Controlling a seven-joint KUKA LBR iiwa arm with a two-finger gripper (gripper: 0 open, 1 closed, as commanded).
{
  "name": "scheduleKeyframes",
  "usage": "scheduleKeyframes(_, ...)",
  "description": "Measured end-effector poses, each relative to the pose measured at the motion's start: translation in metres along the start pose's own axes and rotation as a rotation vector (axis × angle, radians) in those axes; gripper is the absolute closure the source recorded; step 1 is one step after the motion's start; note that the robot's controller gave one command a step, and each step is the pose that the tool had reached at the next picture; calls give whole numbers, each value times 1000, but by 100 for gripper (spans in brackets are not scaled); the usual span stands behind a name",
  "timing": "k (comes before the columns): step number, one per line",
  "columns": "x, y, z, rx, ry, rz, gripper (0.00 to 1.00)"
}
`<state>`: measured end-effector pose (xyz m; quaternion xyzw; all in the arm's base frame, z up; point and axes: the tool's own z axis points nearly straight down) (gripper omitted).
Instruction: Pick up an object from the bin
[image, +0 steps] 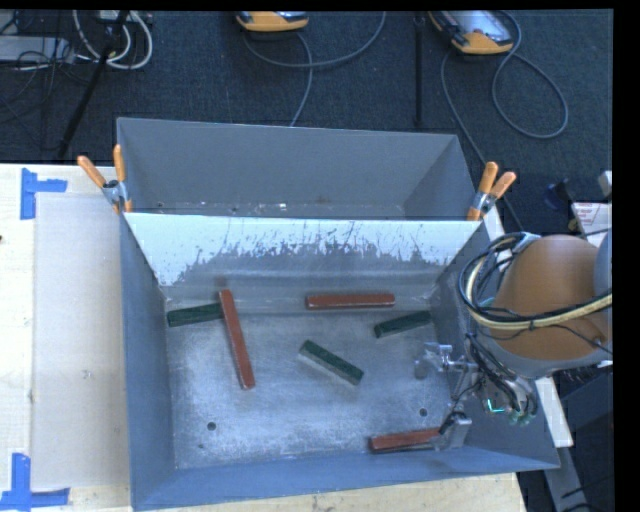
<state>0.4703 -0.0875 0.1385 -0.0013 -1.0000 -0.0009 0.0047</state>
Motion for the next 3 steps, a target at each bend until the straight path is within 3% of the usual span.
scheduleKeyframes(1,-2,18,64,0,-12,105,0)
scheduleKeyframes(2,-1,18,63,1,-9,101,100)
scheduleKeyframes(3,-28,-9,-93,2,-19,228,100)
